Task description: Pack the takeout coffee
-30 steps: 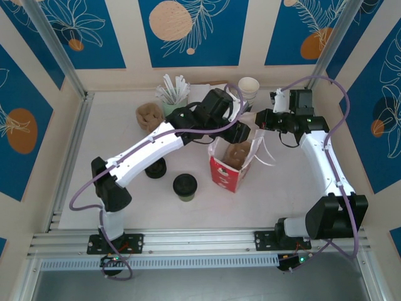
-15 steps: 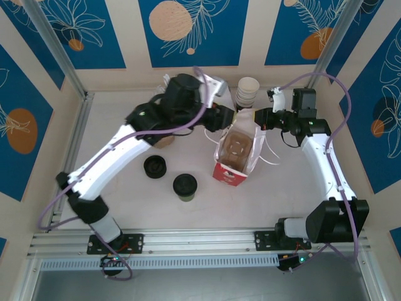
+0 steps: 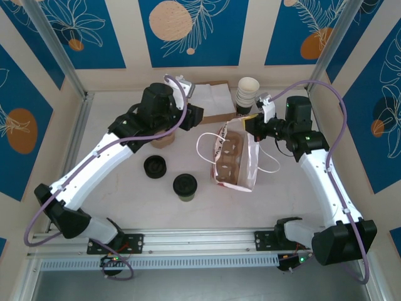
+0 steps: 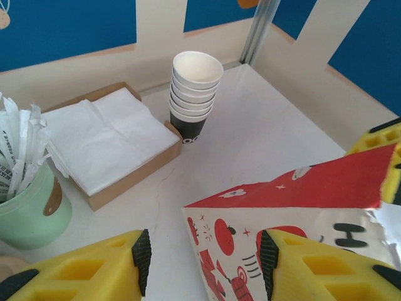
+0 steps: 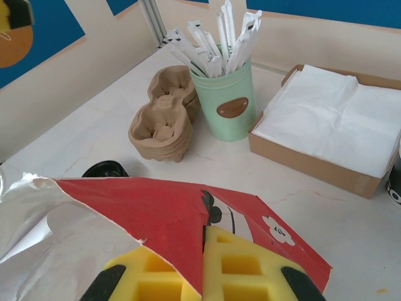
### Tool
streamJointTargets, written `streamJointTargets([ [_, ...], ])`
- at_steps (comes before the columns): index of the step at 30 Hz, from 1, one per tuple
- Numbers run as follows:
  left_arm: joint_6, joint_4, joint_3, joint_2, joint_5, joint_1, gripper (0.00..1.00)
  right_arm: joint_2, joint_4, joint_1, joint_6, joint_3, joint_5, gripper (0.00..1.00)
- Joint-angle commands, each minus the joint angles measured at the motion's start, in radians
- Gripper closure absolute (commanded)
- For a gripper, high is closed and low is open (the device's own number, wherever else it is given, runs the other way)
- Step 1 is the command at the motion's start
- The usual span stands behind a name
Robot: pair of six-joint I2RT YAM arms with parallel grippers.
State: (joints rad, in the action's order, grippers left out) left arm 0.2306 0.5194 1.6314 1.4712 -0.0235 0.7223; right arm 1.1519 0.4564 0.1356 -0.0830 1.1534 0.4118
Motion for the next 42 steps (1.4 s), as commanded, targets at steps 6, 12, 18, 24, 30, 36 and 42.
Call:
streamJointTargets([
  [6,-0.005,0.083,0.177,0.083,0.006,-0.012,0.48,0.02,0.139,0.029,0.048,0.054,-0.047,0.97],
  [12,0.048,0.269,0.286,0.113,-0.119,-0.014,0.43,0.085,0.262,0.025,0.065,0.165,-0.061,0.96],
  [18,0.102,0.184,0.042,-0.026,-0.169,-0.009,0.33,0.098,0.234,0.006,0.066,0.113,-0.078,0.96],
  [24,0.1,0.115,-0.225,-0.165,-0.202,0.038,0.3,0.179,0.24,-0.044,0.093,0.114,-0.021,0.93],
  [30,0.135,0.113,-0.368,-0.23,-0.171,0.071,0.27,0.332,0.358,-0.091,0.133,0.238,-0.011,0.86],
  [36,0.125,0.157,-0.386,-0.206,-0.172,0.147,0.17,0.362,0.368,-0.099,0.129,0.272,0.014,0.71],
  [42,0.17,0.197,-0.443,-0.197,-0.206,0.222,0.05,0.34,0.396,-0.096,0.117,0.309,0.02,0.64],
])
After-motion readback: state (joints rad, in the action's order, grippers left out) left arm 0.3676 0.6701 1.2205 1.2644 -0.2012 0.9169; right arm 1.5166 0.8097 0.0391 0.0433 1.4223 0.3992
